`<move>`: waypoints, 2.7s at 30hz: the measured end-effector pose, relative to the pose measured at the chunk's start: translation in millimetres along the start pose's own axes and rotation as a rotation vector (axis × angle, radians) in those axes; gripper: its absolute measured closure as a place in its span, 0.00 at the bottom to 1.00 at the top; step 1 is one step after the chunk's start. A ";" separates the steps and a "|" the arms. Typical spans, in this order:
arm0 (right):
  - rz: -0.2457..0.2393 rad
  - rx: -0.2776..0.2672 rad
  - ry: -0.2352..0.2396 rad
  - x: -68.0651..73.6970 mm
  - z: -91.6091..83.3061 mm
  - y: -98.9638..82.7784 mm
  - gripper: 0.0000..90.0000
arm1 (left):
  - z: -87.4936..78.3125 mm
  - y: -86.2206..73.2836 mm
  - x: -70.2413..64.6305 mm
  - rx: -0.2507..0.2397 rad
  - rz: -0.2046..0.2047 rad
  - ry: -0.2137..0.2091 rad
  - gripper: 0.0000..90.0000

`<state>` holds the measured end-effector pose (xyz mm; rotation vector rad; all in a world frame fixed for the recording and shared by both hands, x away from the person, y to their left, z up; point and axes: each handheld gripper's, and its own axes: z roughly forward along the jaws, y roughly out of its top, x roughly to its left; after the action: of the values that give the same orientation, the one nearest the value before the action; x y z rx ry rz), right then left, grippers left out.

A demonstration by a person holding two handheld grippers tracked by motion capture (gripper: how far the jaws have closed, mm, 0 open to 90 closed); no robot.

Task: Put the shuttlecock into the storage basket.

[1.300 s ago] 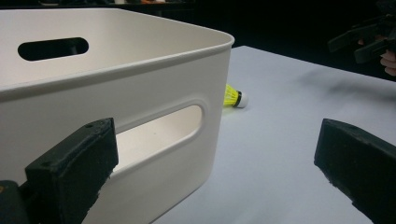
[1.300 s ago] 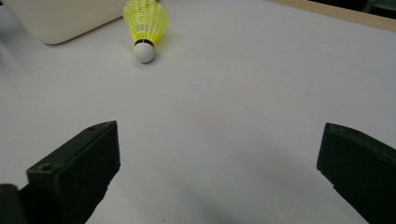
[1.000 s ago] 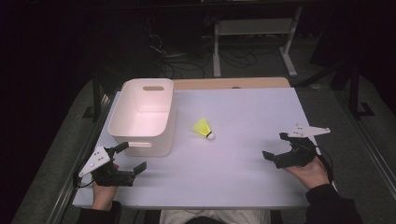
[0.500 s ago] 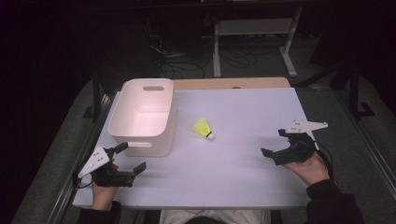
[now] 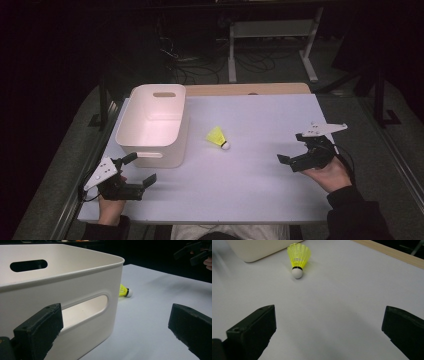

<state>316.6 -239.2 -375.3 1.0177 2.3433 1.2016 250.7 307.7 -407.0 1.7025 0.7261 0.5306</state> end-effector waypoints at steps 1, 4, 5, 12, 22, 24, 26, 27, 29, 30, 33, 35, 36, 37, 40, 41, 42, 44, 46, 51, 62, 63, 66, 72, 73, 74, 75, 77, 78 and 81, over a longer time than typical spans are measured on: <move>0.000 0.002 0.000 0.2 0.1 1.2 0.00 | 0.0 0.0 0.0 0.000 0.000 0.000 0.00; -0.004 0.003 0.002 0.2 0.1 3.6 0.00 | 0.1 0.0 -0.1 0.000 0.000 -0.001 0.00; -0.008 0.005 0.002 0.2 0.0 6.2 0.00 | 0.0 0.0 0.0 0.000 0.000 0.000 0.00; -0.019 0.011 0.003 -0.1 0.7 13.0 0.00 | 0.0 0.0 -0.1 0.000 0.000 0.000 0.00; -0.029 0.026 0.009 -0.7 5.7 20.7 0.00 | 0.1 -0.1 0.0 0.000 0.000 -0.001 0.00; -0.034 0.027 0.012 -0.1 6.9 23.7 0.00 | 0.1 -0.1 -0.1 0.000 -0.001 -0.001 0.00; -0.036 0.031 0.013 0.3 7.4 25.2 0.00 | 0.1 -0.1 -0.1 0.001 -0.001 -0.001 0.00; -0.037 0.030 0.015 0.6 8.3 26.6 0.00 | 0.1 -0.1 -0.1 0.001 0.000 -0.001 0.00; -0.043 0.035 0.017 0.8 9.8 29.8 0.00 | 0.1 -0.1 -0.1 0.000 0.000 -0.001 0.00; -0.047 0.038 0.020 1.1 10.9 32.2 0.00 | 0.0 -0.1 -0.1 0.000 0.000 -0.001 0.00; -0.052 0.041 0.021 1.6 12.1 34.7 0.00 | -0.1 -0.1 0.0 0.000 0.000 0.000 0.00; -0.053 0.042 0.022 1.8 12.7 35.9 0.00 | -0.1 -0.1 -0.1 0.000 0.000 -0.001 0.00; -0.057 0.047 0.026 2.3 14.8 39.5 0.00 | -0.1 -0.1 -0.1 0.000 0.000 0.000 0.00; -0.059 0.049 0.027 2.5 15.3 40.6 0.00 | -0.1 -0.1 -0.1 0.000 0.000 0.000 0.00; -0.067 0.052 0.030 3.1 16.7 43.9 0.00 | -0.2 -0.1 -0.2 0.000 0.000 -0.001 0.00; -0.070 0.054 0.031 3.3 17.2 45.0 0.00 | -0.2 -0.1 -0.1 0.000 0.000 -0.001 0.00; -0.072 0.056 0.032 3.5 17.6 45.8 0.00 | -0.1 -0.1 -0.2 0.000 -0.001 -0.001 0.00; -0.076 0.058 0.035 3.8 19.0 47.3 0.00 | -0.1 -0.1 -0.2 0.000 0.000 -0.001 0.00; -0.074 0.061 0.037 4.3 20.3 48.2 0.00 | -0.1 -0.1 -0.2 0.000 0.000 -0.001 0.00; -0.076 0.072 0.041 4.1 24.5 48.9 0.00 | -0.1 -0.1 -0.2 0.000 0.000 -0.002 0.00; -0.094 0.092 0.056 5.3 36.4 60.3 0.00 | -0.5 -0.2 -0.4 -0.001 0.000 -0.004 0.00; -0.095 0.095 0.056 5.6 37.6 61.5 0.00 | -0.6 -0.2 -0.4 -0.001 0.000 -0.003 0.00; -0.101 0.101 0.062 5.9 41.4 64.0 0.00 | -0.5 -0.2 -0.4 -0.001 0.001 -0.005 0.00; -0.107 0.118 0.068 5.6 48.1 66.5 0.00 | -0.4 -0.3 -0.5 0.000 0.001 -0.005 0.00; -0.105 0.121 0.069 5.9 48.9 67.3 0.00 | -0.3 -0.3 -0.5 0.000 0.000 -0.006 0.00; -0.110 0.123 0.071 5.7 49.9 68.1 0.00 | -0.3 -0.3 -0.5 0.001 0.001 -0.006 0.00; -0.111 0.128 0.071 5.9 50.6 69.2 0.00 | -0.3 -0.4 -0.6 0.002 0.000 -0.007 0.00; -0.113 0.132 0.074 6.1 52.1 71.5 0.00 | -0.3 -0.4 -0.7 0.002 0.000 -0.007 0.00; -0.115 0.132 0.076 6.2 53.0 72.6 0.00 | -0.2 -0.4 -0.7 0.002 -0.001 -0.007 0.00; -0.125 0.138 0.081 6.3 56.0 75.7 0.00 | -0.1 -0.5 -0.7 0.002 -0.001 -0.008 0.00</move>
<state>377.6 -172.7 -347.7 0.8646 2.5409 1.0662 250.1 307.3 -407.4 1.7057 0.7219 0.5225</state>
